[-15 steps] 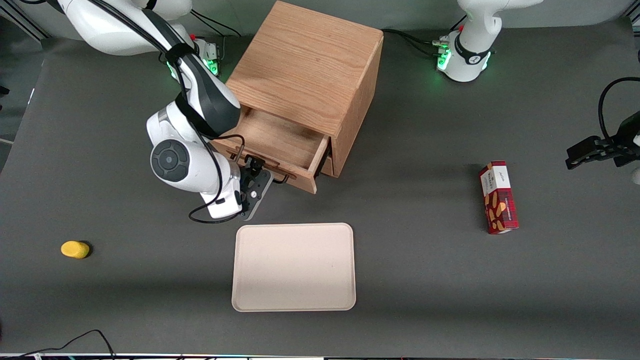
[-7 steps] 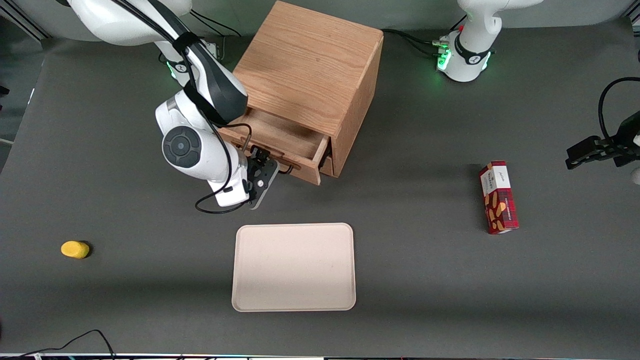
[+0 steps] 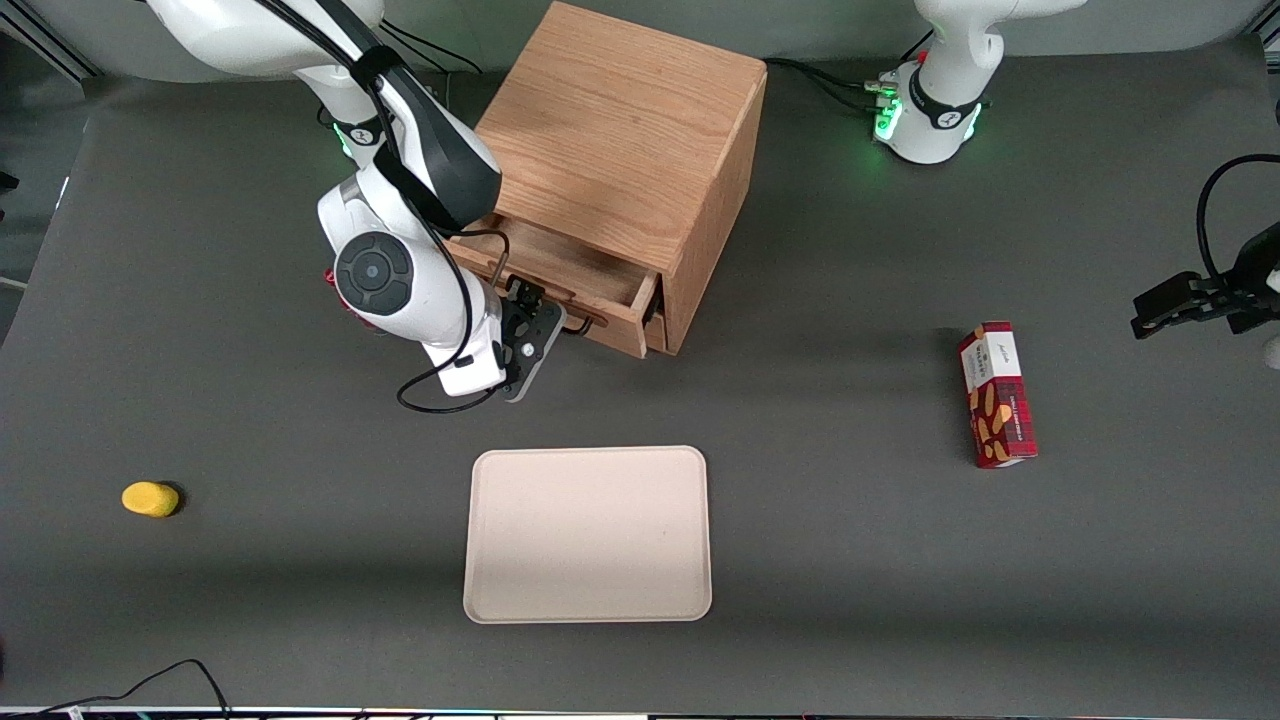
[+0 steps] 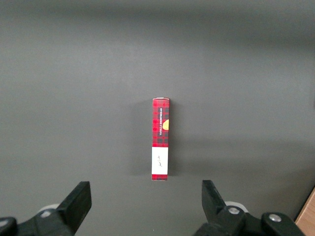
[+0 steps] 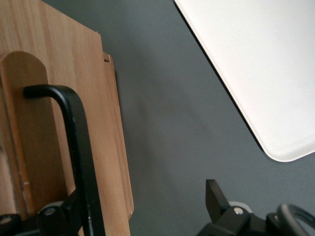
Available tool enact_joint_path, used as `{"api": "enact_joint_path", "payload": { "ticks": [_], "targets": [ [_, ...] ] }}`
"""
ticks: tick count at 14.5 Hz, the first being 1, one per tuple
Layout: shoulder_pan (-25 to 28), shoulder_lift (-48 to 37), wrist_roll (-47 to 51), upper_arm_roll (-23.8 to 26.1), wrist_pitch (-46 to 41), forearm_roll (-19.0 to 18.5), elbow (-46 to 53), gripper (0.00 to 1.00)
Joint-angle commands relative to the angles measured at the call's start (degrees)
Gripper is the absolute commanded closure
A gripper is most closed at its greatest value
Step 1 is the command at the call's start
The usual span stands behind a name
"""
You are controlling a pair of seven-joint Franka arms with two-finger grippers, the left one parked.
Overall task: Close top drawer
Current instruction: 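Push the drawer front with the right gripper into the cabinet, then keep pushing the drawer with the right gripper until flush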
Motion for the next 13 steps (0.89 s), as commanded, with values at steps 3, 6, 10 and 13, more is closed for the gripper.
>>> {"api": "enact_joint_path", "payload": {
  "ticks": [3, 6, 10, 13],
  "targets": [
    [0.36, -4.04, 2.66, 1.47, 2.15, 1.41, -5.14, 0.00],
    [0.44, -4.49, 3.54, 2.35, 2.41, 1.41, -5.94, 0.00],
    [0.44, -5.01, 5.29, 3.41, 2.59, 1.41, -6.82, 0.00],
    [0.44, -5.10, 5.74, 4.47, 2.59, 1.41, -7.25, 0.00]
  ]
}}
